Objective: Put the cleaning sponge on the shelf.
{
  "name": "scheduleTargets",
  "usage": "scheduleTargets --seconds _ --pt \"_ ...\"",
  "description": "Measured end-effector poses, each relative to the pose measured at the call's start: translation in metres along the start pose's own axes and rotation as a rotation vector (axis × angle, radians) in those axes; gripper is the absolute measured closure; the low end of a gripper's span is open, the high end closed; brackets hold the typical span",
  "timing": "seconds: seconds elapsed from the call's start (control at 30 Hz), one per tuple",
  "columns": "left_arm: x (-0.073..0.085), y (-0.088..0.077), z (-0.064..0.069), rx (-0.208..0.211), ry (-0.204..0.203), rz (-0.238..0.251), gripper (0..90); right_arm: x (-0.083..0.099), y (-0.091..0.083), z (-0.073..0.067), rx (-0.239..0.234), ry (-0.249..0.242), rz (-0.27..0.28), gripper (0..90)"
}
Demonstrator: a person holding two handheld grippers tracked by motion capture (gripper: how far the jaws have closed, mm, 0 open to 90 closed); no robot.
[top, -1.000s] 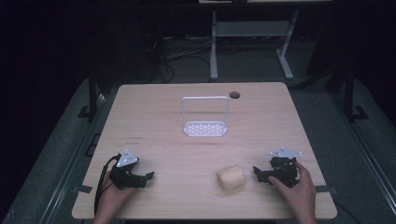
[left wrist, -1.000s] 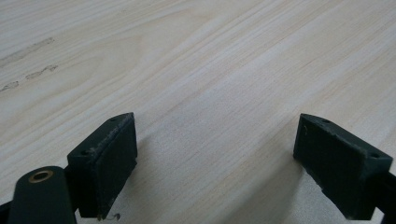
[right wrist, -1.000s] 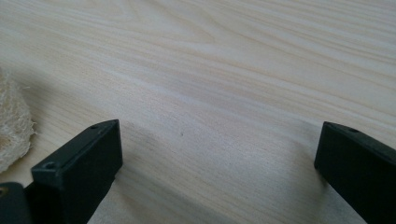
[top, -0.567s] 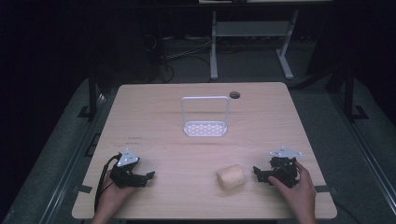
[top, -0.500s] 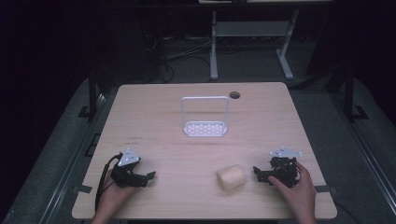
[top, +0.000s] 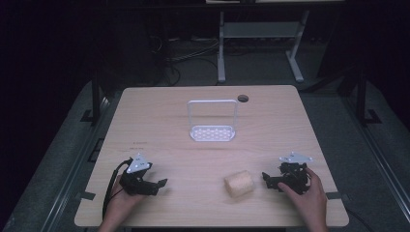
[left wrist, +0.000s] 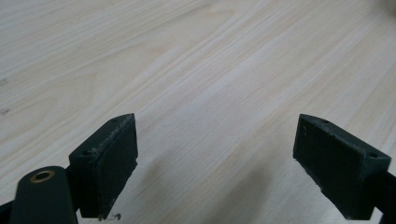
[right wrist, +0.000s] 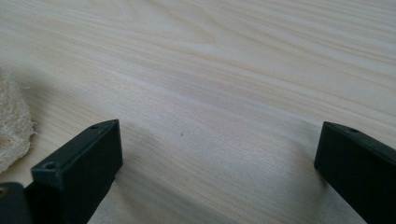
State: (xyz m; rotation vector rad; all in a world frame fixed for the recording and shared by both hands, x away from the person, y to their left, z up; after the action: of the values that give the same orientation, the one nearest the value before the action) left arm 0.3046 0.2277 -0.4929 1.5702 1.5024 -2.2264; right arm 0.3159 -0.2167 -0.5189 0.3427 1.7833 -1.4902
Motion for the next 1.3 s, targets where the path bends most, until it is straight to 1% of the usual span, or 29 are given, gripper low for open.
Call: scheduleTargets --seconds 0.2,0.33,0.37,0.4,0.57,0.67,0.77,0.83,0.87,0.97,1.0,1.03,1.07,1.3 --pt "-0.007 -0.001 0.008 0.019 0.015 0.011 13.7 0.000 0.000 0.000 0.001 -0.001 0.000 0.7" --pt "-0.014 0.000 0.015 0.044 0.024 0.019 13.8 0.000 0.000 0.000 0.001 -0.001 0.000 0.7" --pt "-0.017 0.001 0.018 0.052 0.035 0.019 13.8 0.000 0.000 0.000 0.001 0.000 0.000 0.7" --pt "-0.018 0.001 0.020 0.057 0.038 0.021 13.8 0.000 0.000 0.000 0.001 0.000 0.000 0.7" --pt "-0.025 0.002 0.025 0.069 0.053 0.030 13.8 0.000 0.000 0.000 0.000 0.002 0.002 0.7" --pt "-0.029 0.004 0.028 0.081 0.049 0.038 13.9 0.000 0.000 0.000 0.000 0.002 0.002 0.7" --pt "-0.032 0.005 0.031 0.093 0.060 0.034 13.9 0.000 0.000 0.000 0.000 0.001 0.003 0.7" --pt "-0.033 0.006 0.033 0.098 0.060 0.035 13.9 0.000 0.000 0.000 -0.001 0.001 0.003 0.7" --pt "-0.035 0.007 0.035 0.103 0.070 0.034 13.9 0.000 0.000 0.000 -0.001 0.000 0.003 0.7" --pt "-0.038 0.007 0.037 0.111 0.076 0.035 13.9 0.000 0.000 0.000 -0.001 0.000 0.003 0.7" --pt "-0.039 0.008 0.039 0.115 0.070 0.041 13.9 0.000 0.000 0.000 -0.001 0.000 0.002 0.7" --pt "-0.040 0.008 0.040 0.119 0.078 0.039 13.9 0.000 0.000 0.000 0.000 -0.002 0.002 0.7" --pt "-0.042 0.009 0.042 0.123 0.073 0.044 13.9 0.000 0.000 0.000 0.000 -0.002 0.002 0.7" --pt "-0.049 0.016 0.052 0.152 0.098 0.036 13.9 0.000 0.000 0.000 0.000 -0.002 0.002 0.7"
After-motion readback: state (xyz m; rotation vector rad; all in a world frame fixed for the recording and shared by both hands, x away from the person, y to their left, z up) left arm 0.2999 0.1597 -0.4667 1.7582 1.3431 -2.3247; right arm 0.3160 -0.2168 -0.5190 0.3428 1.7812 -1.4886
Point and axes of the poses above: each handheld gripper's, and its own axes: y roughly forward along the jaws, x roughly out of its underside, z roughly to its right, the point moved 5 cm from there along y, roughly forward along the jaws, and after that the axes turned 1 degree about x, right-handed, at the moved point
